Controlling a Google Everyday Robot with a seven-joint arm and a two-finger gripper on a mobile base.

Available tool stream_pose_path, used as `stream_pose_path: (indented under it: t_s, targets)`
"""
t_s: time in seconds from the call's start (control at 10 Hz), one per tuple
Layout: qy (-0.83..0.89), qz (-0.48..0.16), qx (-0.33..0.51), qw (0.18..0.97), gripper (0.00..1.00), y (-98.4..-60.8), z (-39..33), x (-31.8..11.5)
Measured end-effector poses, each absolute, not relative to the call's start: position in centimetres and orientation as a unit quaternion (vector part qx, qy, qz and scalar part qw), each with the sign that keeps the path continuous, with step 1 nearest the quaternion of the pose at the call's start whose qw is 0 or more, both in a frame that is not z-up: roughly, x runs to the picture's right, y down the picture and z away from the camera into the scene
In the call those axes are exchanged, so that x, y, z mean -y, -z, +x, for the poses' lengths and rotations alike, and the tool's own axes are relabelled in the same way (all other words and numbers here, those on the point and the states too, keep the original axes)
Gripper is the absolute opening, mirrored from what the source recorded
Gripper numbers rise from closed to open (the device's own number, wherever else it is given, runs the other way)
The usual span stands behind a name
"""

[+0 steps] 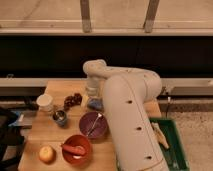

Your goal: Place sponge in table surface

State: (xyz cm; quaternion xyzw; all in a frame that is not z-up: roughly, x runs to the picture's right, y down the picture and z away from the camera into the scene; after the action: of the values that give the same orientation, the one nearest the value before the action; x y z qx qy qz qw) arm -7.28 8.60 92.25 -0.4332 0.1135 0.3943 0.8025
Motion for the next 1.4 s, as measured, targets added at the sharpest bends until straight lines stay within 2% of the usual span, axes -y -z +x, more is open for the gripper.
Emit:
stream_pose_path:
  t_s: [0.1,0.2,0.8,0.9,1.1,1.4]
  targets:
    - [-0.394,-0.430,-0.117,0.804,0.71,-92.2,-6.8,-8.6]
    - [-0.396,-0.426,-0.120,0.805,0.59,-92.2,-6.3,-8.7]
    - [-0.408,-0.415,-0.117,0.805,0.03,-92.2,-6.1,-8.6]
    - [-0.412,-0.411,-0.114,0.805,0.00,-92.0,-6.0,-8.3]
    - [-0.420,-0.395,-0.104,0.811,0.00,-90.9,-6.1,-6.6]
    - [-0.432,-0.356,-0.083,0.825,0.00,-87.3,-6.1,-2.0]
